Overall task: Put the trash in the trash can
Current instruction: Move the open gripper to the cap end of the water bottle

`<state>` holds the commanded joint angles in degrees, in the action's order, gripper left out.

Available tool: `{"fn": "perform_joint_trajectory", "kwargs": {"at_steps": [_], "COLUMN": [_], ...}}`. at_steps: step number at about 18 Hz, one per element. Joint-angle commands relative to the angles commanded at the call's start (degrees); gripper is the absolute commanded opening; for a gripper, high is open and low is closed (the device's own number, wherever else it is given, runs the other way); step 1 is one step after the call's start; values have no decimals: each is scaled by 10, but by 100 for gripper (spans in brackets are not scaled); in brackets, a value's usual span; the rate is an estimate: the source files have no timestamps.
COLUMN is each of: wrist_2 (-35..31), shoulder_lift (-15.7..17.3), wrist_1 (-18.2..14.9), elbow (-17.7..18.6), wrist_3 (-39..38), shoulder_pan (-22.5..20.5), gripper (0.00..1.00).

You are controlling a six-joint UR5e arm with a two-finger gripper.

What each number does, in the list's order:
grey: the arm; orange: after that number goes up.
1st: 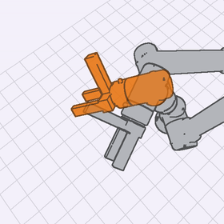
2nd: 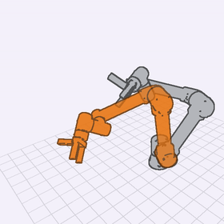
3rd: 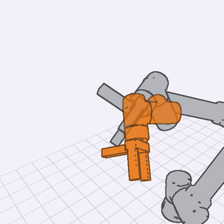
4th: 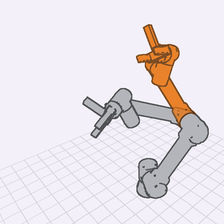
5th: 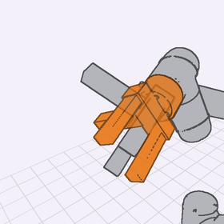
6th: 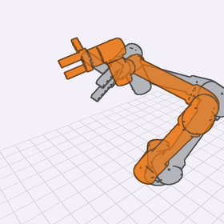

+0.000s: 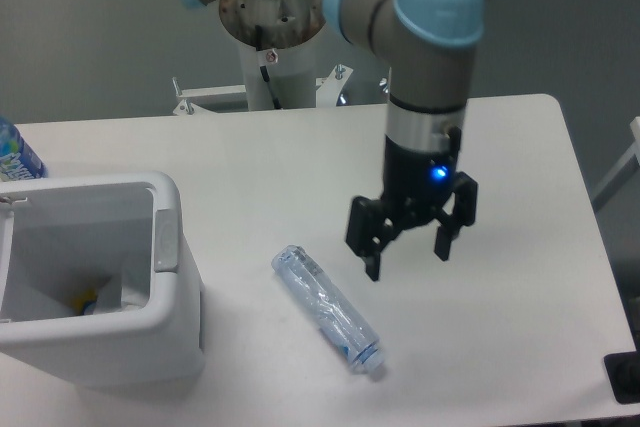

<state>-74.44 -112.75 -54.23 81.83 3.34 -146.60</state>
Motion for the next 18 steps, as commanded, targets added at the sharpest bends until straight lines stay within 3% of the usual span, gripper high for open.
{"fn": "perform_joint_trajectory", "kwargs": {"at_steps": [9,13,18], "wrist_2": [-15,-19,-89], "shoulder_lift": [-88,-109,-135], "wrist_1": [33,33,34], "elbow": [-16,-10,-18], "wrist_3": [2,1,-34], "shoulder_pan": [1,5,26], "gripper": [100,100,100]}}
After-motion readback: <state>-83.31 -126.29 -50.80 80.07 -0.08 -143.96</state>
